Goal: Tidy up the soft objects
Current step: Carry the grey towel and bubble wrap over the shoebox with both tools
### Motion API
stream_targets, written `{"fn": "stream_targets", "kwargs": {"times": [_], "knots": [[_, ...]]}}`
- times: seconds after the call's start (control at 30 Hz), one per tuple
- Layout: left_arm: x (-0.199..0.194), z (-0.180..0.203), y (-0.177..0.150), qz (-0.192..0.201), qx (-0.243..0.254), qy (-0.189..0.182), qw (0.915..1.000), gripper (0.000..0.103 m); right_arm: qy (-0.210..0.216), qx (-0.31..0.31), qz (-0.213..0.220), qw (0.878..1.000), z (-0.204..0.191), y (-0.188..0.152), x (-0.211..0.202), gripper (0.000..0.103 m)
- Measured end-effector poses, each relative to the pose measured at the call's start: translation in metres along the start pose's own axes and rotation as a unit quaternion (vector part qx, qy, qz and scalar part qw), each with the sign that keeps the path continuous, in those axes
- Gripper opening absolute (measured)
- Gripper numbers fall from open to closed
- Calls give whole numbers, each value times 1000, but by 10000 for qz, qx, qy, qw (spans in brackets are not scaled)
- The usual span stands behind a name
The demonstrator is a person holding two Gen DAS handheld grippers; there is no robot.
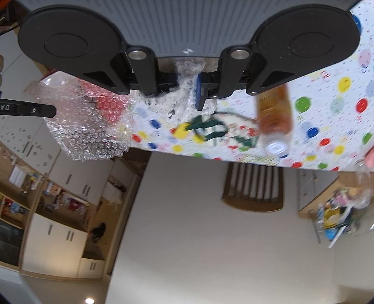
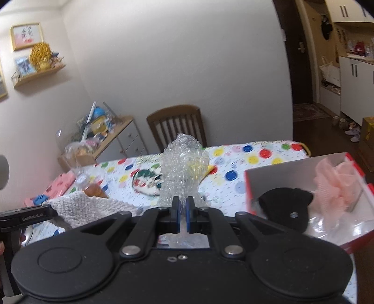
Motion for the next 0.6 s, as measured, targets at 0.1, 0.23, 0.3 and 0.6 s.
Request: {"fn": "stream_targets", "kwargs": {"times": [0.1, 0.23, 0.3, 0.6], "knots": [[1, 23, 3, 27, 102, -152, 9998, 13, -107, 88, 74, 9999, 19, 2, -13, 5], [7, 58, 4, 24, 223, -363, 9991, 13, -244, 141, 91, 9996, 45, 0, -30, 5], [13, 76, 3, 10, 305, -462, 9985, 13, -331, 164, 96, 9993, 57, -1, -38, 5], [44, 161, -4, -72, 626, -919, 9938, 13, -738, 229, 123, 9969, 114, -12, -64, 5]]}}
Point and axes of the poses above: each gripper's, at about its wrist camera, not at the fingertips, and x roughly the way its jaws point, z to its right, y to its top, the point moved 3 cm from there along x, roughly the way its jaws point, and after that the axes turned 13 degrees about -x, right-handed, at the moved point
